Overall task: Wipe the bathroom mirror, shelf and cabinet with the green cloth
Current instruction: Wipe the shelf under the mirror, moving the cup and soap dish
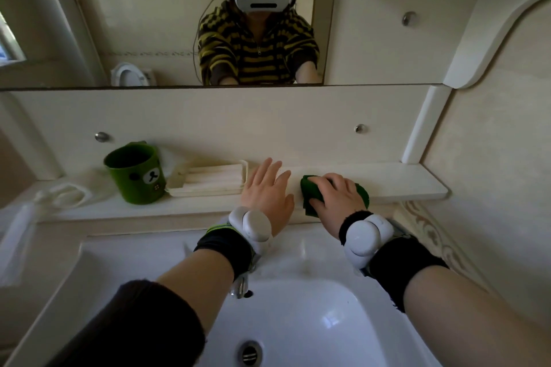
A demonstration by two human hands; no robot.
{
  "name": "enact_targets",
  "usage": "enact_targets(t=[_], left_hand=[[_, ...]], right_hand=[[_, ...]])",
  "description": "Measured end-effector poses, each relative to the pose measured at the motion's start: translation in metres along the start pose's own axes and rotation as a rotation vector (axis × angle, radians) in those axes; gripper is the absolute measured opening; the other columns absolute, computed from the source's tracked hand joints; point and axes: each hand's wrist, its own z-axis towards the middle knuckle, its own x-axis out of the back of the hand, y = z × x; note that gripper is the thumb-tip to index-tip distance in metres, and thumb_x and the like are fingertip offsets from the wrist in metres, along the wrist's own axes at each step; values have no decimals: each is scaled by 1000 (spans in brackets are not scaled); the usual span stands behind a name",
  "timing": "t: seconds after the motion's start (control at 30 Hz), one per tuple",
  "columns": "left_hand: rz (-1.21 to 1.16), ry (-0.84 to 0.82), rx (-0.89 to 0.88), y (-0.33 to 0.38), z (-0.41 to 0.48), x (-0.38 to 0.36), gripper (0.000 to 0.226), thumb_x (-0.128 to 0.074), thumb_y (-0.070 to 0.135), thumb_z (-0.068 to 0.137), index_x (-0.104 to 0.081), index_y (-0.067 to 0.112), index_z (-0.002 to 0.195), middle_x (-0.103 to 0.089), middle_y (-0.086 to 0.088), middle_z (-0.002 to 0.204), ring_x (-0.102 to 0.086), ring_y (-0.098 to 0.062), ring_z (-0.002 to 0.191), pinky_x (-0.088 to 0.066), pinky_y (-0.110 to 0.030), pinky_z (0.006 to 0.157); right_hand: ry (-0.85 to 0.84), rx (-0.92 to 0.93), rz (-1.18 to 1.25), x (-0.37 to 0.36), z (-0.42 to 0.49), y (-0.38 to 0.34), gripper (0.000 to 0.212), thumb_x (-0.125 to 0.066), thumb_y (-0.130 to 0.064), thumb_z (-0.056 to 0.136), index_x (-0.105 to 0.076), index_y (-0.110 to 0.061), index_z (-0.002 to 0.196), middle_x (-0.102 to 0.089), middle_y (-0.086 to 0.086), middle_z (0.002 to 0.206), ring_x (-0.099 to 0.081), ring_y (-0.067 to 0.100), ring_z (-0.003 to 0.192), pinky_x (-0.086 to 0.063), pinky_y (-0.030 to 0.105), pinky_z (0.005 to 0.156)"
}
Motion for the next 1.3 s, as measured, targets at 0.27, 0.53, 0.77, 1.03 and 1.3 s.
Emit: enact_targets(t=[0.27,0.53,0.77,1.03,1.3], left_hand=[[176,74,13,-26,-13,5,53,-34,46,95,-27,26,144,0,-3,157,12,-22,143,21,-37,108],[204,32,85,-60,-8,9,81,-39,69,82,-12,28,146,6,-3,157,13,-22,143,14,-42,110],[175,4,131,-93,-3,17,103,-40,87,64,-9,32,146,1,2,157,7,-21,143,4,-44,114],[157,31,115,-113,-4,20,102,-36,89,55,-21,33,139,-23,3,146,-9,-19,140,-2,-49,115],[106,-65,160,-112,-4,20,108,-37,89,58,-8,33,145,-18,5,150,-23,-21,139,0,-50,115]], right_hand=[[-23,-22,4,-6,19,-26,37,-42,-28,95,-38,-28,133,-31,0,139,-27,26,125,-28,35,100],[-41,-21,73,-13,47,-38,36,-48,-24,94,-46,-31,129,-38,1,131,-31,28,119,-29,32,95],[-38,-66,70,-21,71,-47,37,-46,-23,94,-48,-33,129,-39,3,129,-33,29,118,-30,31,93],[-30,-80,64,-21,74,-49,36,-45,-23,94,-48,-33,129,-38,3,130,-34,28,118,-30,29,91],[-20,-46,63,-20,51,-57,35,-48,-24,92,-50,-35,126,-40,2,125,-34,27,114,-30,29,93]])
